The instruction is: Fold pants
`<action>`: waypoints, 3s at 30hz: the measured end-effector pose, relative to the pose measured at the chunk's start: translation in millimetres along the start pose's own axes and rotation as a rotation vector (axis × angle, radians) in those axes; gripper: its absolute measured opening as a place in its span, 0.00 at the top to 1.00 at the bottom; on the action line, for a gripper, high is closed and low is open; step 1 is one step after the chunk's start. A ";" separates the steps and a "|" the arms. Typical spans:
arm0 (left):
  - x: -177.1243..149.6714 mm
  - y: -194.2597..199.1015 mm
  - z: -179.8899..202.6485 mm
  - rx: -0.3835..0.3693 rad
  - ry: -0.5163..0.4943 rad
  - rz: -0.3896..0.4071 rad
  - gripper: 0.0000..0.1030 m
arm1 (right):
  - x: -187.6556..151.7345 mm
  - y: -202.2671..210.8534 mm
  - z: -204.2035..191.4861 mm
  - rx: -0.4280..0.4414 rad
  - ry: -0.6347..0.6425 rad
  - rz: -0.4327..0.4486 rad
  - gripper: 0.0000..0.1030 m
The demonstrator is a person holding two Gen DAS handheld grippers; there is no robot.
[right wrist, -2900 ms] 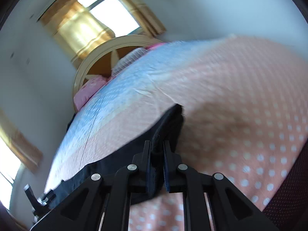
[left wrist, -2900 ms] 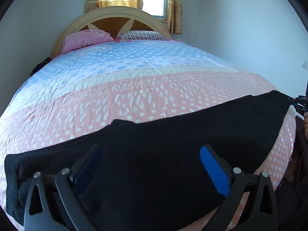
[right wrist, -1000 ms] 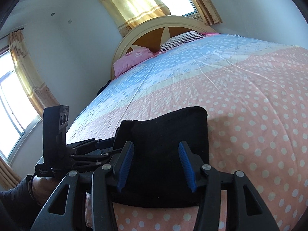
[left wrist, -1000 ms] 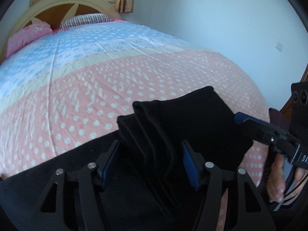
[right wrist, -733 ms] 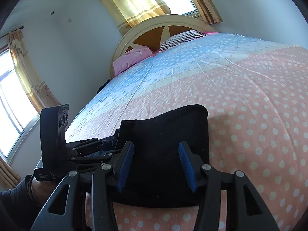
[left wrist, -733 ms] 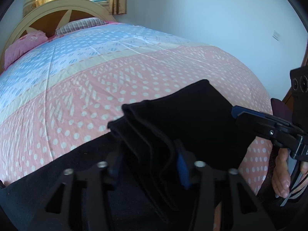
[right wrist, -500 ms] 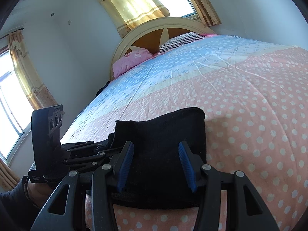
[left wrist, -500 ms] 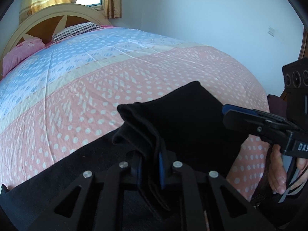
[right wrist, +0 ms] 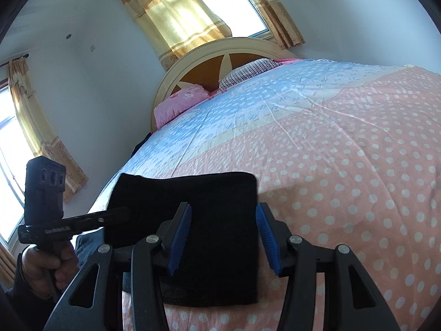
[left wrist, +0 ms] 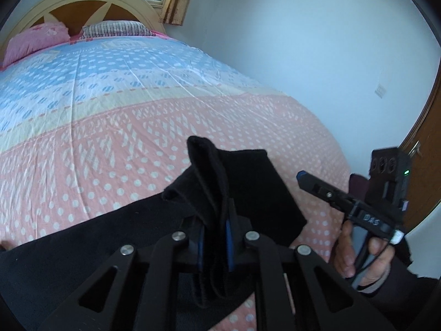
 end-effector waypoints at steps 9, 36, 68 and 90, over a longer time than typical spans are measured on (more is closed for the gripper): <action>9.2 54.2 -35.5 -0.011 0.150 0.025 0.88 | -6.5 -0.8 -16.5 0.035 0.063 -0.015 0.49; -64.6 65.1 -153.3 0.193 0.336 -0.047 0.88 | -81.8 -17.1 -95.0 0.222 0.395 -0.261 0.49; -73.3 93.4 -141.0 0.362 0.066 0.025 0.44 | -68.3 -33.2 -105.0 0.234 0.332 -0.367 0.40; -89.2 201.4 -223.6 0.654 0.060 0.069 0.20 | -76.0 -30.5 -147.0 0.246 0.432 -0.296 0.39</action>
Point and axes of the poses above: each gripper's, at about its wrist camera, not at the fingertips, and y roughly against the way its jaws point, z to its right, x to its top, the point moved 7 cm from there along -y, roughly the way its jaws point, and after that the axes turned 11 degrees about z, right-handed, at the moved point
